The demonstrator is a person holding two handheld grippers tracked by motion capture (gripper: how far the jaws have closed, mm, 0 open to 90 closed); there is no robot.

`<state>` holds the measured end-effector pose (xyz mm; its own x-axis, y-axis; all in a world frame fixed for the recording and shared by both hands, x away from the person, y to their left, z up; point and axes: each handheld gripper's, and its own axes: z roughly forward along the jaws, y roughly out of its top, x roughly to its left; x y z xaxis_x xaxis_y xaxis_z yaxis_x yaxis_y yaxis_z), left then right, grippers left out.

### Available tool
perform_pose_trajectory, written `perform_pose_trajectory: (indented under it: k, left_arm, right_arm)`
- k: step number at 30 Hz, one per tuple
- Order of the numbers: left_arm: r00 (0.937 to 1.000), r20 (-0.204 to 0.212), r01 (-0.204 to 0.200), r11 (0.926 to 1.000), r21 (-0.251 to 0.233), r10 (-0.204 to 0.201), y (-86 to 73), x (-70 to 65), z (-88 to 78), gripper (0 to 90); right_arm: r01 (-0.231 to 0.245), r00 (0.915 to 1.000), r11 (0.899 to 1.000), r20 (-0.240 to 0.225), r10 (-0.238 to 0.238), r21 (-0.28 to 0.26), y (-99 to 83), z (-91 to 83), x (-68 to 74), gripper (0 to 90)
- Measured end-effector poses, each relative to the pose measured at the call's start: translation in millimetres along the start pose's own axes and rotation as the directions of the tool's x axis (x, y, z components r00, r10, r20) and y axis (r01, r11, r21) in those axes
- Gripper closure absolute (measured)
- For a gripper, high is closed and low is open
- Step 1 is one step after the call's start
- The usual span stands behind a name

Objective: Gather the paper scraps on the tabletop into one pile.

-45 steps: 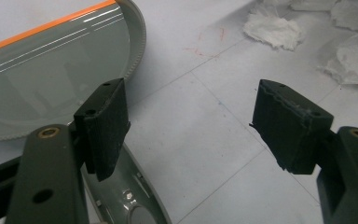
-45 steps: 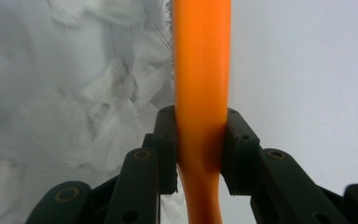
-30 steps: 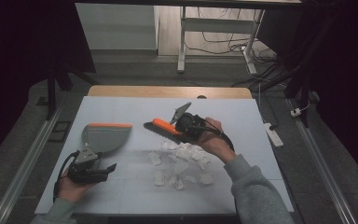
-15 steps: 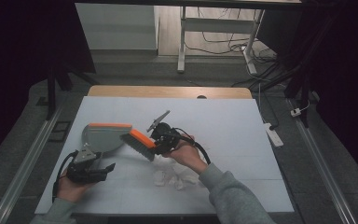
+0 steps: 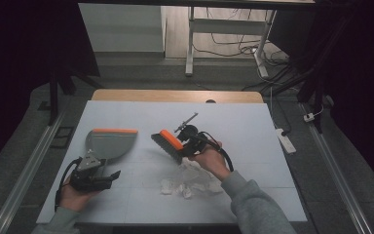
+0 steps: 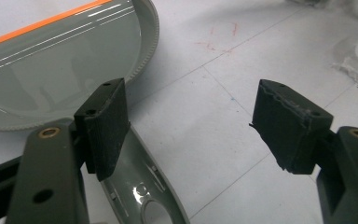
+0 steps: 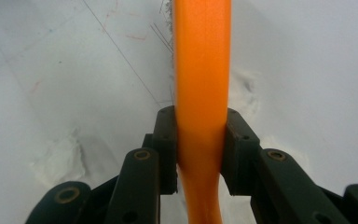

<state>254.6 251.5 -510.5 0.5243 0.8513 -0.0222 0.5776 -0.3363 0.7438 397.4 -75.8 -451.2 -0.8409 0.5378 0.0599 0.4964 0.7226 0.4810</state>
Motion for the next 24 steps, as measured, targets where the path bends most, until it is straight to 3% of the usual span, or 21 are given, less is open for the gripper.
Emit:
perform_pose_trajectory:
  k: [2, 5, 9, 11, 15, 18, 20, 24]
  left_arm:
    - [1.0000, -0.001, 0.000, 1.0000, -0.001, 0.000, 0.1, -0.2, -0.1, 27.9]
    - [1.0000, 0.000, 0.001, 1.0000, 0.001, -0.001, 0.0, -0.3, -0.1, 28.0]
    - [1.0000, -0.002, 0.000, 1.0000, 0.002, 0.000, -0.2, -0.8, -0.2, 27.9]
    - [1.0000, -0.004, 0.001, 1.0000, 0.001, -0.001, -0.2, -0.3, -0.7, 27.9]
    - [1.0000, -0.004, 0.004, 1.0000, 0.001, -0.004, -0.8, 1.0, -1.1, 27.9]
    - [0.9999, -0.008, 0.008, 1.0000, 0.004, -0.008, -1.0, 1.5, -0.4, 27.9]
    - [0.9999, -0.009, 0.009, 1.0000, 0.003, -0.009, -1.0, 1.8, -0.6, 27.9]
    - [0.9999, -0.010, 0.010, 0.9999, 0.004, -0.010, -1.0, 1.8, -0.1, 27.9]
  right_arm:
    - [-0.012, 0.9998, 0.998, -0.019, 0.011, -0.059, -2.0, -13.9, 0.0, 70.2]
    - [0.012, 0.9996, 0.993, -0.024, -0.016, -0.121, -1.6, -36.0, 3.1, 70.1]
    - [0.027, 0.9995, 0.987, -0.014, -0.030, -0.158, -1.0, -53.8, 6.8, 70.2]
    - [0.037, 0.9988, 0.987, -0.026, -0.042, -0.154, -2.4, -58.0, 12.1, 70.1]
    - [0.083, 0.9928, 0.992, -0.079, -0.090, -0.091, -10.4, -52.7, 31.0, 70.1]
    - [0.148, 0.9802, 0.988, -0.127, -0.152, -0.037, -17.5, -46.0, 49.1, 70.1]
    - [0.194, 0.9671, 0.981, -0.166, -0.193, -0.012, -21.1, -43.3, 62.8, 70.1]
    - [0.277, 0.9391, 0.959, -0.228, -0.257, 0.061, -29.0, -38.1, 91.4, 70.1]
